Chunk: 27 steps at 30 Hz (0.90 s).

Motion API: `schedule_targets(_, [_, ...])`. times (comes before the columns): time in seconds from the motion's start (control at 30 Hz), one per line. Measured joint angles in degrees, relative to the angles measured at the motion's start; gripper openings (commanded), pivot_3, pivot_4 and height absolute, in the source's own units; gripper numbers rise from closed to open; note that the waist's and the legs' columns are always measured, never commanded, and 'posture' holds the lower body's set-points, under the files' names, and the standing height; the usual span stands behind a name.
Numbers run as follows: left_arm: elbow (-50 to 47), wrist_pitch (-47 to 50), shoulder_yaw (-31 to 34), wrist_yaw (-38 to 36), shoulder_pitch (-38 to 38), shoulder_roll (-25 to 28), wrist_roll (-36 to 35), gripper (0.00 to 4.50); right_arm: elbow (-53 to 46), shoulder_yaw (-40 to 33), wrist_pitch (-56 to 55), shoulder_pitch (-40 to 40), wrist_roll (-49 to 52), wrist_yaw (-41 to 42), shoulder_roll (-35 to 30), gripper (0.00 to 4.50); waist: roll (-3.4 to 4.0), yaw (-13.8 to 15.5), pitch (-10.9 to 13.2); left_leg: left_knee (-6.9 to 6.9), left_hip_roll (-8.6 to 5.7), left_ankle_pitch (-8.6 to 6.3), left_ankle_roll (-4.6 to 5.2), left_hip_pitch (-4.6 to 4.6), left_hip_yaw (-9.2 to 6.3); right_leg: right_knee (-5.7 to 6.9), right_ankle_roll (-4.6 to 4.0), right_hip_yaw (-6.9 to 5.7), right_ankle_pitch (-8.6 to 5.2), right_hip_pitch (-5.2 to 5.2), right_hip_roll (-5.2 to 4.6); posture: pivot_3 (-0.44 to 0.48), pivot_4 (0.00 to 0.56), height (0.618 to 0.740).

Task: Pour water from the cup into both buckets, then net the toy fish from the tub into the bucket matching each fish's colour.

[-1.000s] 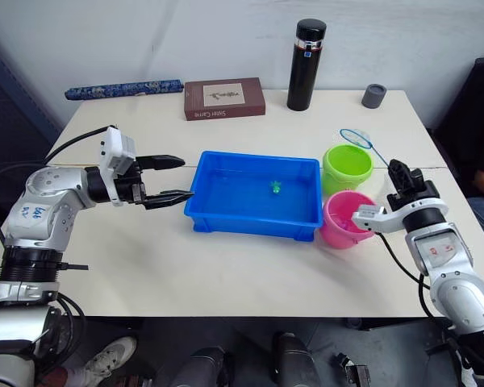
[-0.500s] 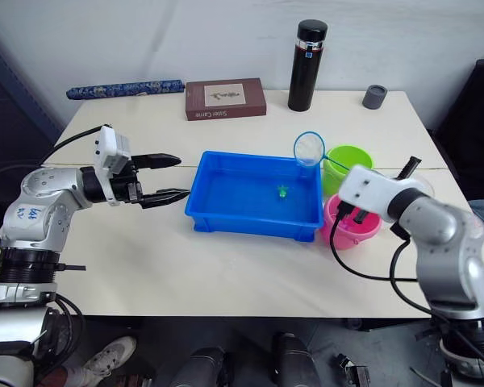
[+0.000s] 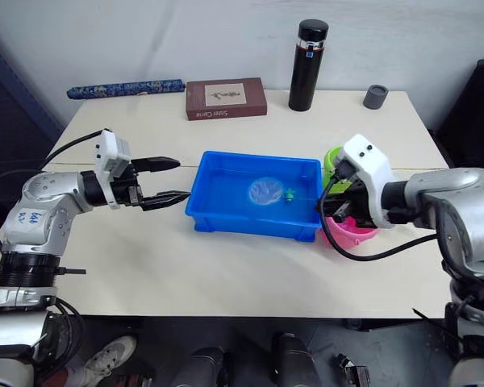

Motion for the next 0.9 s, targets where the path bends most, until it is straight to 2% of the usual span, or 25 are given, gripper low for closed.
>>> schedule_targets(0.3, [-1.1, 0.9, 0.1, 0.6, 0.4, 0.0, -0.4, 4.45, 15.1, 5.6, 0.3, -4.7, 23.1, -23.2, -0.1, 0.0, 0.0, -0.1, 0.0, 0.0, -0.03, 0.01, 0.0, -0.01, 0.0, 0.0, 0.01, -0.04, 0.0, -0.02, -0.05, 0.0, 0.15, 0.739])
schedule_targets(0.57, [-1.6, 1.1, 0.3, 1.0, 1.0, -0.1, -0.5, 4.45, 33.9, 10.8, 0.3, -12.0, 50.0, -50.8, 0.8, 0.0, 0.0, -0.3, 0.0, -0.05, -0.01, 0.01, 0.01, -0.05, 0.0, -0.07, 0.0, -0.07, 0.0, -0.03, -0.06, 0.0, 0.15, 0.739])
schedule_targets(0.7, [-2.5, 1.5, 0.4, 1.3, 1.7, -0.1, -0.6, 4.45, 38.3, 14.6, 0.2, -12.6, 62.5, -61.7, -0.7, 0.0, 0.0, -0.2, 0.0, -0.03, -0.01, 0.02, 0.06, -0.15, -0.01, -0.16, 0.02, -0.1, 0.01, -0.04, -0.09, 0.0, 0.15, 0.739])
schedule_targets(0.9, [-3.2, 1.9, 0.5, 1.9, 2.3, -0.1, -0.9, 4.45, 42.3, 16.5, 0.1, -13.8, 73.0, -73.6, -2.2, 0.0, 0.0, -0.1, 0.0, -0.03, 0.0, 0.01, 0.12, -0.25, -0.06, -0.31, 0.05, -0.16, 0.03, -0.05, -0.11, 0.0, 0.15, 0.739])
